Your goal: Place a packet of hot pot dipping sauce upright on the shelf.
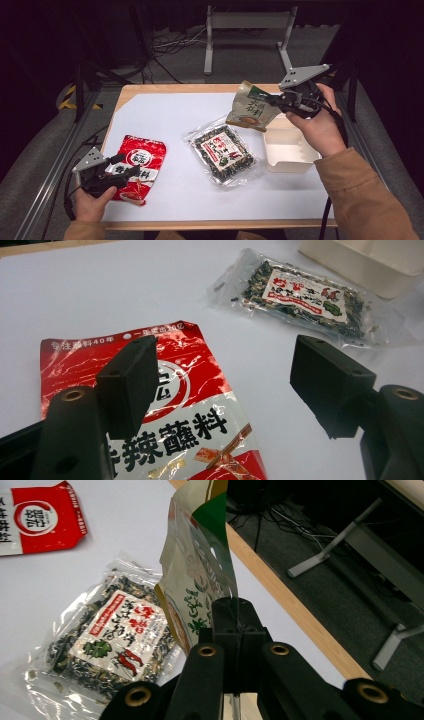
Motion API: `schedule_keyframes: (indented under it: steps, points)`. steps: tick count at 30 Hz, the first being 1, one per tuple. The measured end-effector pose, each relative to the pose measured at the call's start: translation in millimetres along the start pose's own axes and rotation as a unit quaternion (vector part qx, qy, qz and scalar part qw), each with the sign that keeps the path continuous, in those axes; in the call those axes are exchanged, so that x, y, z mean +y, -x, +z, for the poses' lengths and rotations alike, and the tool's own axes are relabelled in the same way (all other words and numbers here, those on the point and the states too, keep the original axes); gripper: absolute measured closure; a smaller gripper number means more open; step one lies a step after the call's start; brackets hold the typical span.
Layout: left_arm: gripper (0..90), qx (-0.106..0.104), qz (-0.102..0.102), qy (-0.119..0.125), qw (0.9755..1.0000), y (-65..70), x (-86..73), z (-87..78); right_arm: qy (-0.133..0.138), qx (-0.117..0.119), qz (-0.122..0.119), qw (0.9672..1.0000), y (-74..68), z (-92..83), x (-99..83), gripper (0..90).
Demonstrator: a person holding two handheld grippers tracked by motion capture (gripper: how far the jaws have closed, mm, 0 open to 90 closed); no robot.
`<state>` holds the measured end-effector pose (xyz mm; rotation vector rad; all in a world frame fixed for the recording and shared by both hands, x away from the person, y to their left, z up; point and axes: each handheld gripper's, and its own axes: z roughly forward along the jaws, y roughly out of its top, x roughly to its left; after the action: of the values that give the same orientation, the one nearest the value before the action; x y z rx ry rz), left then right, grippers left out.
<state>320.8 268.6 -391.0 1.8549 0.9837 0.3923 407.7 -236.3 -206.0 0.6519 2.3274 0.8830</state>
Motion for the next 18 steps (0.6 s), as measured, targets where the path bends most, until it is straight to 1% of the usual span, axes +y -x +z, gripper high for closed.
schedule_keyframes:
  steps: [4, 6, 8, 11, 12, 18]
  points:
    - [27.8, 0.003, -0.003, -0.004, 1.0000, -1.0, -2.9, -1.0, 0.003, -0.015, 0.004, 0.9999, 11.3, -4.7, -4.9, 90.0]
    - [27.8, 0.004, -0.008, -0.003, 1.0000, -0.7, -3.6, -2.2, 0.006, -0.020, 0.010, 0.9997, 17.8, -6.2, -7.6, 90.0]
    - [27.8, 0.006, -0.006, -0.003, 1.0000, -1.0, -4.1, -2.8, 0.005, -0.026, 0.016, 0.9995, 25.0, -7.0, -10.5, 90.0]
    - [27.8, 0.004, -0.011, -0.003, 0.9999, -0.7, -4.8, -3.5, 0.005, -0.034, 0.018, 0.9993, 33.2, -7.6, -14.3, 90.0]
    - [27.8, 0.006, -0.009, -0.003, 0.9999, -0.8, -4.9, -3.5, 0.004, -0.037, 0.019, 0.9991, 35.5, -7.6, -15.4, 90.0]
    - [27.8, 0.008, -0.009, -0.006, 0.9999, -0.2, -6.7, -3.7, 0.000, -0.058, 0.008, 0.9983, 47.6, -7.4, -20.3, 90.0]
